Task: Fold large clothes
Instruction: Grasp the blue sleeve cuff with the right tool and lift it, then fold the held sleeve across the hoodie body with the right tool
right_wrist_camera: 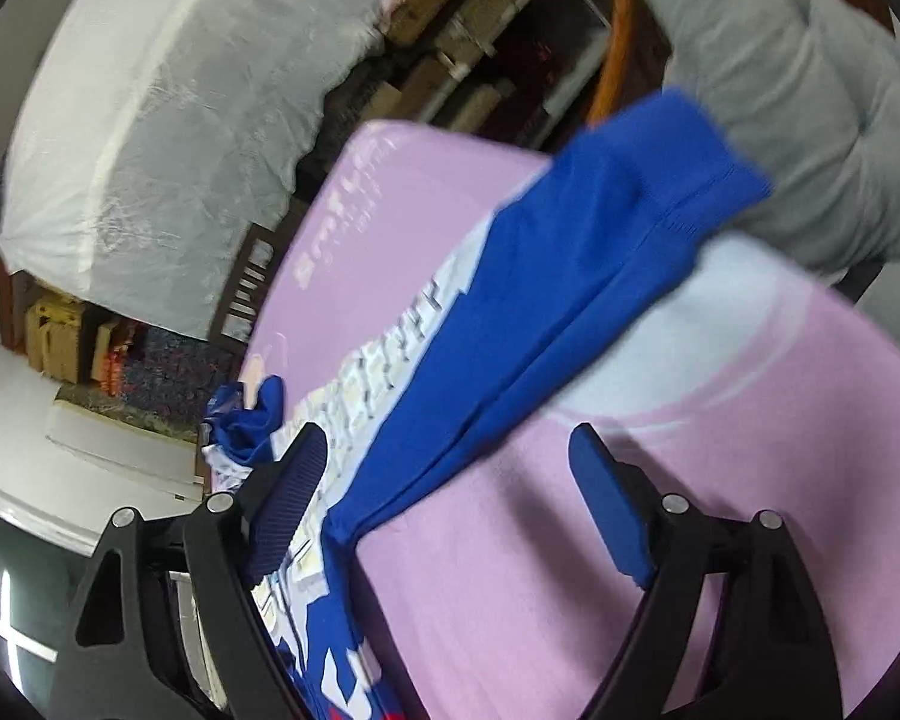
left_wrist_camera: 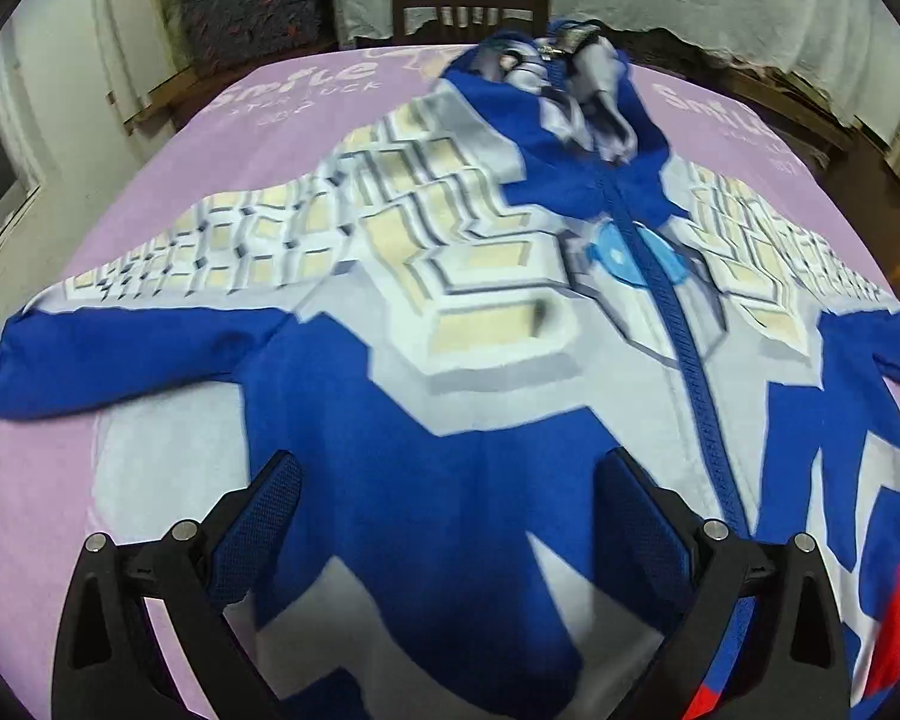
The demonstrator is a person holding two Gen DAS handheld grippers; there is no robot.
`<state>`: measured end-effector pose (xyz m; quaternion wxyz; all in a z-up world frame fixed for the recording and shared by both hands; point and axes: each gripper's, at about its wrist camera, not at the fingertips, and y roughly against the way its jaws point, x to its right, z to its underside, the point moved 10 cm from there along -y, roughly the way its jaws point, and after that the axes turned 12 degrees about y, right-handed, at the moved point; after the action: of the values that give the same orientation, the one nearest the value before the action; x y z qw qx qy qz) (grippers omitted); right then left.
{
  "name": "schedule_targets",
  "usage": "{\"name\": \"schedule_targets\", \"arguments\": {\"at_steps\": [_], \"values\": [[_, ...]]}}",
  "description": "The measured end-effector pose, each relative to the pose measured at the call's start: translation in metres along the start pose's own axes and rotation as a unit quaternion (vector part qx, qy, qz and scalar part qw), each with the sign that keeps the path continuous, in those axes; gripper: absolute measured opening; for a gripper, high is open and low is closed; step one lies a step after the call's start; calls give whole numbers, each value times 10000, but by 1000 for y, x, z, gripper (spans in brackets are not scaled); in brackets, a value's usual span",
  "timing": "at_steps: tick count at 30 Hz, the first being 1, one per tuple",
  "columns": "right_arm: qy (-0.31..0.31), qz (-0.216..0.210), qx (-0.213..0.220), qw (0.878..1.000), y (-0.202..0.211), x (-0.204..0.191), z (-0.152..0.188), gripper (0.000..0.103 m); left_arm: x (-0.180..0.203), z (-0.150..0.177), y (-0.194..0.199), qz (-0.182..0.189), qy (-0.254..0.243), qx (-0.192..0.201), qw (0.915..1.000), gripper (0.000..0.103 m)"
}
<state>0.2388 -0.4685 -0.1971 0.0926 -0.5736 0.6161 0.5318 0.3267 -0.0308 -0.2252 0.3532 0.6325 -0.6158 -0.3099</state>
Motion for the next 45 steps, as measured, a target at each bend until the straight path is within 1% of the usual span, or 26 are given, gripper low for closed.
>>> {"name": "schedule_targets", "arguments": {"at_steps": [2,5,6,7,8,10,11,12,15,16,18,19,21,23,25,27,30,33,36,37,39,41,42,43,44,45], "values": [[-91,157,-37,9998,-17,4,-1,79,-1,-1,-2,-28,-42,82,10000,100],[-78,368,277,9989,-22,7,-13,69,0,-2,-2,-29,-53,101,9999,100],[-142,433,369,9983,-23,11,-18,63,0,-2,-2,-15,-44,93,9999,100],[-242,470,465,9975,-24,15,-21,54,-1,-2,-2,-9,-42,91,9999,100],[-304,469,548,9969,-25,19,-24,49,-1,-2,-2,-13,-53,93,9999,100],[-473,529,671,9952,-25,30,-28,25,0,-1,-1,-22,-79,82,9999,100],[-588,497,703,9945,-25,36,-29,21,-1,-1,0,-28,-104,48,9999,100],[-680,453,709,9941,-25,40,-29,14,-3,-3,1,-73,-111,28,9999,100],[-714,430,675,9942,-26,45,-31,7,-20,-18,12,-142,-38,161,9998,100],[-580,532,654,9947,-27,42,-32,7,-28,-25,16,-187,-31,243,9995,100],[-253,752,685,9945,-23,34,-36,7,-51,-42,24,-459,-12,458,9979,100],[45,883,762,9932,-18,23,-39,7,-62,-48,25,-584,31,516,9970,100],[424,973,864,9906,-9,3,-39,7,-86,-58,24,-701,218,534,9959,100],[864,965,909,9874,-6,-31,-38,7,-103,-58,17,-750,436,466,9951,100],[1204,922,889,9844,-4,-57,-31,7,-115,-53,10,-685,627,341,9951,100],[1641,857,831,9792,-10,-94,-21,7,-122,-47,5,-500,809,177,9953,100],[2219,736,642,9702,-23,-145,2,7,-130,-48,14,-317,985,195,9944,100],[2812,588,328,9573,-47,-196,38,7,-132,-49,23,-274,1023,288,9940,100],[3413,431,-66,9390,-73,-239,87,7,-131,-49,26,-134,1055,266,9940,100],[3643,353,-294,9302,-87,-250,109,9,-130,-49,26,-109,1044,261,9941,100],[3939,259,-739,9158,-109,-259,143,10,-127,-54,21,-94,1024,264,9943,100],[4158,282,-1193,9011,-127,-255,174,12,-123,-54,20,-90,965,268,9949,100],[4255,344,-1374,8938,-132,-250,188,15,-121,-55,19,-87,920,268,9954,100],[4360,392,-1518,8862,-137,-245,196,21,-119,-54,19,-81,872,277,9958,100],[4422,370,-1545,8827,-135,-244,200,23,-118,-56,18,-76,840,290,9960,100],[4459,295,-1548,8811,-129,-242,202,30,-116,-55,18,-123,780,326,9963,100]]}}
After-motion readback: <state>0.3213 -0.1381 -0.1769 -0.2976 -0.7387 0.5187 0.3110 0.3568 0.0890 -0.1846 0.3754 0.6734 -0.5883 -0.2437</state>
